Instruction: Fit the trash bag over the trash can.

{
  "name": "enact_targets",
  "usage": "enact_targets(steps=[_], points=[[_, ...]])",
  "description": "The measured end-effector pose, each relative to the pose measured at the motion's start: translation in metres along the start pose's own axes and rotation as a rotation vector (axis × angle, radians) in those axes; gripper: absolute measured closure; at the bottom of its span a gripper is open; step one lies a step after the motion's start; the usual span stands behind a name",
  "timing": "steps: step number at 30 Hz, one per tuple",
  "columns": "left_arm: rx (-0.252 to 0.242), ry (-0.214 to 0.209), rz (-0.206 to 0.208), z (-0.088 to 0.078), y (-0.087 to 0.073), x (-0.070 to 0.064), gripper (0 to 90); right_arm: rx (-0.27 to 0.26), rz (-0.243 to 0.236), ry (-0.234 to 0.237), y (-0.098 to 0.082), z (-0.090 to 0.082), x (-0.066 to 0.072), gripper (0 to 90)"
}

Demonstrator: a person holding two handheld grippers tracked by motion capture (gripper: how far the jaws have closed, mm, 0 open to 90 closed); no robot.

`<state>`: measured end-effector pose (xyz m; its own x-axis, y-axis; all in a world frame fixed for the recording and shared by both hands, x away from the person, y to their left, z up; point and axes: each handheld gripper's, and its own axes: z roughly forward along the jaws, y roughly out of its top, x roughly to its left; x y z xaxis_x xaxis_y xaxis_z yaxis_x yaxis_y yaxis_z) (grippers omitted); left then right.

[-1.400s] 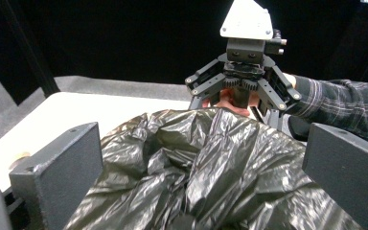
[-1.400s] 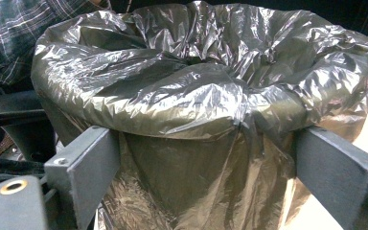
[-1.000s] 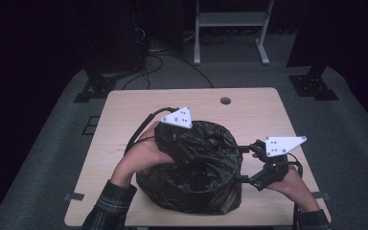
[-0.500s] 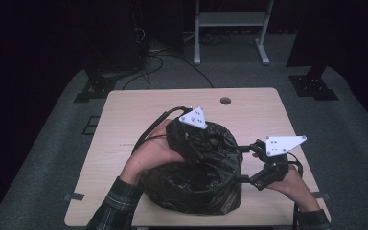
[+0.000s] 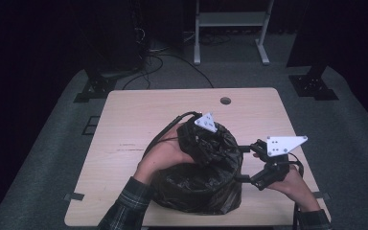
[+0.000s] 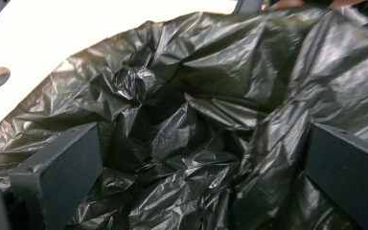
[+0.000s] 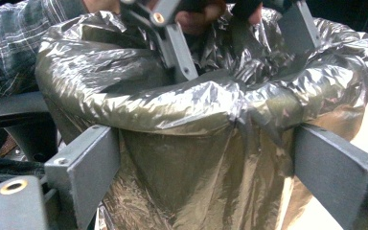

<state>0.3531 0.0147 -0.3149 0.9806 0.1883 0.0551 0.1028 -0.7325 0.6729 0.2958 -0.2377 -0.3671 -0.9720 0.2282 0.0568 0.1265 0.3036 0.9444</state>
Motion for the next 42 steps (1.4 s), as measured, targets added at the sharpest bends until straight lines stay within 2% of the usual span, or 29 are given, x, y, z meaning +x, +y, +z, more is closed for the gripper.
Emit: enact_targets(steps=[6, 11, 14, 16, 19, 24, 27, 31, 34, 38, 42], points=[[0.024, -0.013, 0.002, 0.013, 0.004, 0.002, 0.0, 0.005, -0.001, 0.000, 0.000, 0.001, 0.000, 9.7], [0.017, -0.030, 0.000, 0.023, 0.008, 0.001, 0.0, 0.005, 0.001, -0.012, -0.001, 0.001, -0.001, 9.6], [0.017, -0.027, 0.002, 0.027, 0.011, 0.003, 0.0, 0.004, 0.005, -0.020, -0.002, -0.001, -0.002, 9.6], [0.044, -0.040, 0.000, 0.030, 0.011, 0.002, 0.0, 0.000, 0.008, -0.024, -0.003, -0.002, -0.003, 9.6], [0.122, -0.041, 0.029, 0.038, 0.009, -0.002, 0.0, 0.002, 0.008, -0.021, -0.004, -0.002, -0.003, 9.7], [0.120, -0.049, 0.035, 0.041, 0.012, -0.006, 0.0, 0.004, 0.012, -0.021, -0.004, -0.002, -0.003, 9.7], [0.118, -0.047, 0.043, 0.040, 0.013, -0.007, 0.0, 0.002, 0.012, -0.021, -0.004, -0.002, -0.003, 9.7], [0.092, -0.040, 0.045, 0.026, 0.016, -0.014, 0.0, 0.002, 0.011, -0.022, -0.004, -0.004, -0.003, 9.7], [0.095, -0.050, 0.060, 0.017, 0.017, -0.022, 0.0, -0.001, 0.013, -0.025, -0.003, -0.005, -0.003, 9.7], [0.094, -0.072, 0.061, 0.015, 0.014, -0.031, 0.0, -0.003, 0.008, -0.028, -0.003, -0.006, -0.002, 9.7], [0.124, -0.089, 0.062, 0.018, 0.008, -0.038, 0.0, -0.002, 0.008, -0.027, -0.003, -0.006, -0.002, 9.7]])
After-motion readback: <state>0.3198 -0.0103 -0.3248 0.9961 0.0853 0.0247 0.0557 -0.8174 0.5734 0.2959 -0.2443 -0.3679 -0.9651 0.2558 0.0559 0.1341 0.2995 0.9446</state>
